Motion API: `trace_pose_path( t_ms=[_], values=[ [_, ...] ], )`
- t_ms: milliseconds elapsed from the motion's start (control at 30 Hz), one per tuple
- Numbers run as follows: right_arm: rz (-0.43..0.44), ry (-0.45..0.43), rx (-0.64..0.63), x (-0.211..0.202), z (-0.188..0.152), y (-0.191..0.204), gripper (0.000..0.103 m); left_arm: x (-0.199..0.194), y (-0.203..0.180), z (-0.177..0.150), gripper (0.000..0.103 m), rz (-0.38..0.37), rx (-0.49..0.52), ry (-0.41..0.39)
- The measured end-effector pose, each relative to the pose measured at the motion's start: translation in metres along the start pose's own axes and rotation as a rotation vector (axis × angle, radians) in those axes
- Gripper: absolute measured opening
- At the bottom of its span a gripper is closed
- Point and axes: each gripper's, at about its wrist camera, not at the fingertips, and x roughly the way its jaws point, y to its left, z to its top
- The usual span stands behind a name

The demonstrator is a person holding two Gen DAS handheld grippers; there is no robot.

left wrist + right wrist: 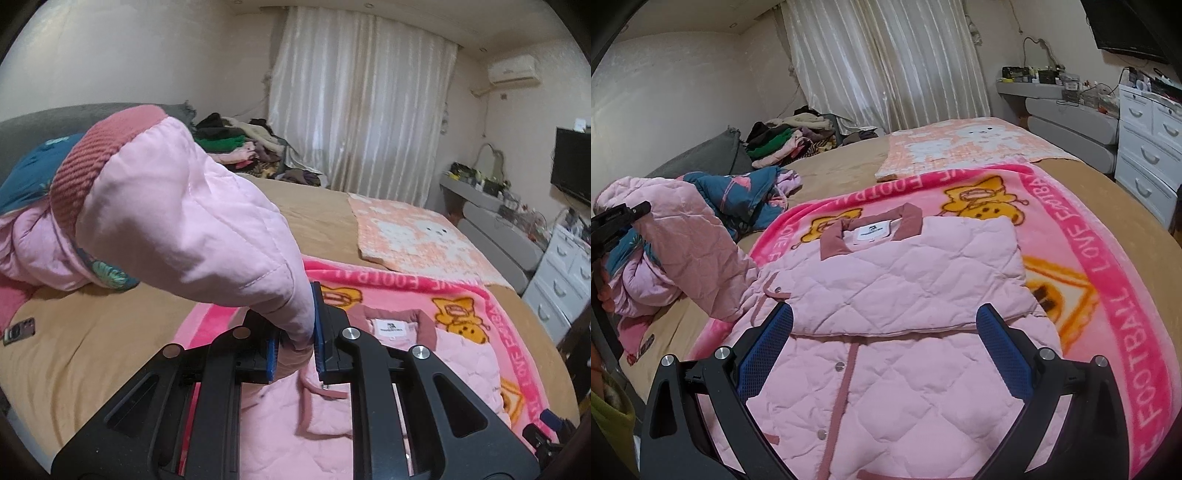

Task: Fold large clothes
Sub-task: 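Carry the sleeve across the jacket front with the left tool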

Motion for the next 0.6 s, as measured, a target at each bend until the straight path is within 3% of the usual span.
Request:
trace_pose_path(
  t_ms=[600],
  values=[
    [0.024,-0.021,0.042,0.025,0.015,-0.043,0.099,0.029,-0.093,-0.032,0.008,-0.064,0.158,0.045]
  ],
)
